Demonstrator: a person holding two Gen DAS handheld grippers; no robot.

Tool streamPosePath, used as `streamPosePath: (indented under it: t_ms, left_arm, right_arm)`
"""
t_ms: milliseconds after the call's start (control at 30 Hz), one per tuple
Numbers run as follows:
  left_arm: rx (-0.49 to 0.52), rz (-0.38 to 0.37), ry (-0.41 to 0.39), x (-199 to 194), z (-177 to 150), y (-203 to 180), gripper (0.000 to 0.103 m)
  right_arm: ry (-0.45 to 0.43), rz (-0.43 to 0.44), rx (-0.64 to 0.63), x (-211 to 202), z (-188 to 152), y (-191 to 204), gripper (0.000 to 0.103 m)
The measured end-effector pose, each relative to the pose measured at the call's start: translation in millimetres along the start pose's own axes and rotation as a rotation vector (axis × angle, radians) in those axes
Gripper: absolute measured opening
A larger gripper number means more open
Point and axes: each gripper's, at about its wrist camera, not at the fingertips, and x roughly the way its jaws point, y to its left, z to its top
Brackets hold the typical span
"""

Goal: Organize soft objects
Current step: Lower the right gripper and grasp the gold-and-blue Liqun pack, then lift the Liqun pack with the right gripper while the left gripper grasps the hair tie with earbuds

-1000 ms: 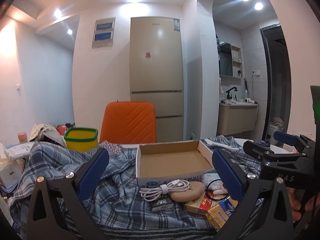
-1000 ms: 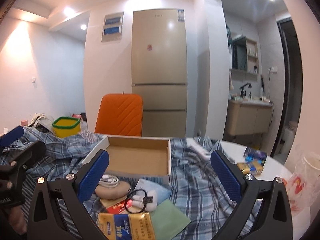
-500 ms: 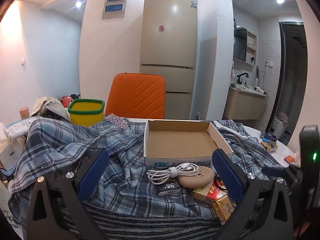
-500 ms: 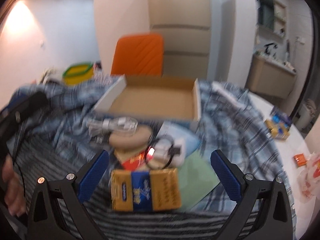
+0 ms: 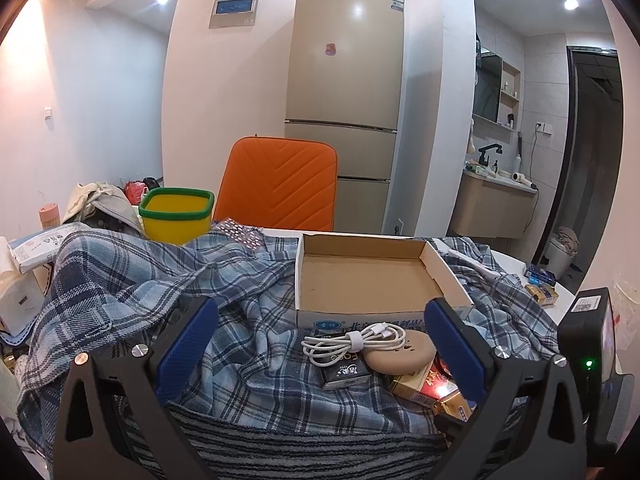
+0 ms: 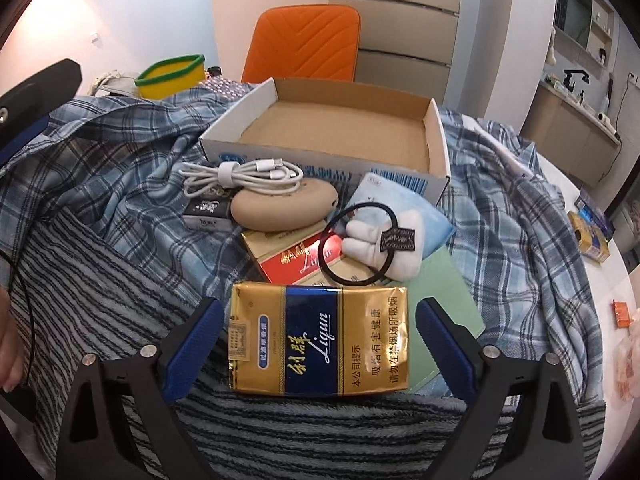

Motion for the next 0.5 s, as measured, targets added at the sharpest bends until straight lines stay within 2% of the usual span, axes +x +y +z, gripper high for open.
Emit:
streamPosePath:
  t_ms: [100, 167, 267, 333, 367, 433, 500]
  left_arm:
    - [0.003, -0.001, -0.001, 0.4, -0.2, 0.1, 0.103]
    - [0.008, -0.001, 0.001, 1.3, -0.3, 0.2, 0.103]
    - [0.005, -0.019, 0.005, 3.4, 0.8, 1.4, 0.103]
    - [0.006, -0.028, 0.014, 5.8, 1.8, -0.4, 0.103]
    - [0.011, -0.028, 0.021, 7.6, 1.9, -2.2, 0.103]
    - [0.033, -0.039, 0.046, 12.8, 2.7, -9.6, 0.103]
    - [0.078, -0.059, 0.066, 18.2, 4.5, -21.1, 0.103]
  right_arm:
    - [0.009, 0.004, -0.003, 0.8, 0.4, -1.4, 0.089]
    - [0.008, 0.005, 0.001, 0.8, 0.4, -2.6, 0.088]
    - [-0.038, 0.012, 0.017, -9.1, 1.2, -6.0, 0.087]
    - [-0.117, 0.009, 0.046, -25.5, 3.7, -13.4, 0.087]
    - [-0.156, -0.013, 0.061, -32.7, 4.6, -17.4, 0.087]
    - [-0.276, -0.126, 0.108, -53.7, 5.3, -30.1, 0.087]
    - [-0.358, -0.232, 0.144, -68.3, 4.3, -39.8, 0.087]
